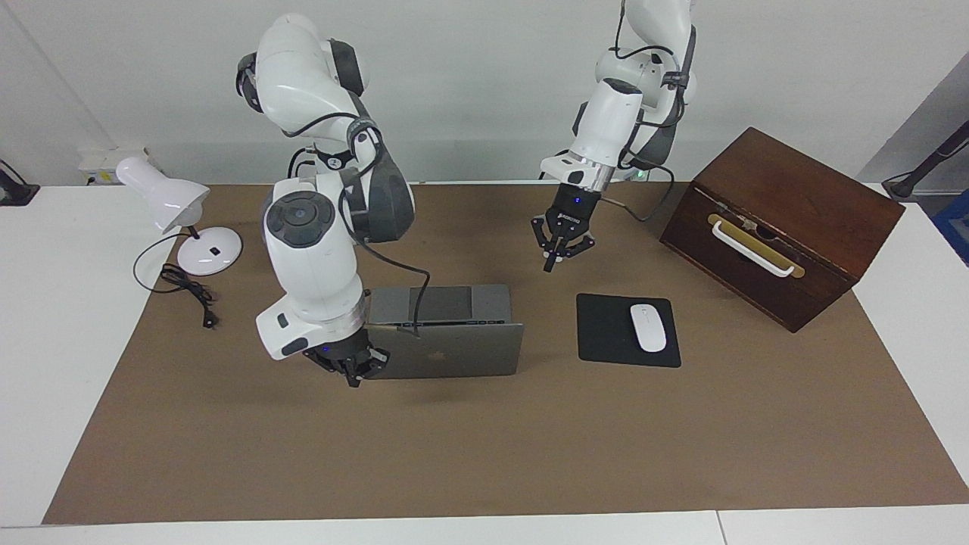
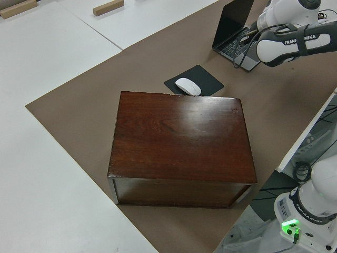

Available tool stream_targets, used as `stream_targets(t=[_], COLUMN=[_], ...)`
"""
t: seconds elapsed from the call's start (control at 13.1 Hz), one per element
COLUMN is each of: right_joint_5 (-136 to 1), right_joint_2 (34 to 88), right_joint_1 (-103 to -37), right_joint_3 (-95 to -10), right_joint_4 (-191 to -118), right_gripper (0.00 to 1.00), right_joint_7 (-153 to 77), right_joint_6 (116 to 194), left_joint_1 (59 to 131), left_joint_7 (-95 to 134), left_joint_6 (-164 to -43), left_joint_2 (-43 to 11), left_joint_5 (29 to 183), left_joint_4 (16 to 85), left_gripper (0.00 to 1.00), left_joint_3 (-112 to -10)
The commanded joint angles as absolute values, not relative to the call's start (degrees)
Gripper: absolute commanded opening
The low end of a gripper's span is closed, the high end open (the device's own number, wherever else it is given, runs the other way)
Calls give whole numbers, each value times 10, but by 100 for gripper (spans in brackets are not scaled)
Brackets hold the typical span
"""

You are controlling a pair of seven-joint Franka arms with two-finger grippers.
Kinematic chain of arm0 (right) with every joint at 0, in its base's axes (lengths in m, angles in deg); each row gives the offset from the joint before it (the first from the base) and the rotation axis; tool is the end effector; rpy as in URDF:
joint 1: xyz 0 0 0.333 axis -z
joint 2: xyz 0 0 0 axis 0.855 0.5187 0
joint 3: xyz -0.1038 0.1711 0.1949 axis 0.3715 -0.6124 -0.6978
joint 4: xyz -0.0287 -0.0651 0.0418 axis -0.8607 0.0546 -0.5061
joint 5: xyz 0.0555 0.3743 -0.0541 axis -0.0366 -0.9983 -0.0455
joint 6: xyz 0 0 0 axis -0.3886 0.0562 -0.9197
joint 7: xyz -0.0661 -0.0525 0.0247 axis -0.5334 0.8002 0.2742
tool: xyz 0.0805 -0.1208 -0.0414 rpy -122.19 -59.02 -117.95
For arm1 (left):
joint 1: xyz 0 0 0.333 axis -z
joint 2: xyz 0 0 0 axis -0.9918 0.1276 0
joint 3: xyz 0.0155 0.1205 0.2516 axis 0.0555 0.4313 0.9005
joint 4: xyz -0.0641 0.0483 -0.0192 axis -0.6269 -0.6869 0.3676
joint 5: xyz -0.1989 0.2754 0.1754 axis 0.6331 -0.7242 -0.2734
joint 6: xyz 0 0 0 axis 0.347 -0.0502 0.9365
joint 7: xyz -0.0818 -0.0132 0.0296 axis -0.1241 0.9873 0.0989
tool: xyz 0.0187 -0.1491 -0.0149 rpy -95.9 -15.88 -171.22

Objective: Close laptop with both arms

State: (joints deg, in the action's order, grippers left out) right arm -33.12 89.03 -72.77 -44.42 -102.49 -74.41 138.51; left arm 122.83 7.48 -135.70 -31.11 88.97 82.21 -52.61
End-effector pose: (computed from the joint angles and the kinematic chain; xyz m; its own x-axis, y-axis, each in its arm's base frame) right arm 0.7149 0.1654 0.3904 0.9620 -0.2431 0.1243 -0.2460 -0.9692 0.0085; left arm 0.4437 -0.3007 0.3382 0.7762 -0.2892 0.5602 -0.4358 -0.8882 0.1453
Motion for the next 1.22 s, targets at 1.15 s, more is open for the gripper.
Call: stream_targets(t=[1.15], right_joint_5=[-337], right_joint_2=[879], right_joint_1=[-743], right_joint_3=[-453], right_joint_4=[-1028], right_gripper=[0], right_joint_7=[-854], right_joint_6=[1384], left_joint_1=[1318], left_joint_7=[85], left_joint_6=[-1658], left_joint_2=[-80], left_joint_5=[901], left_joint_4=[807], left_gripper=[0], left_joint_3=[-519])
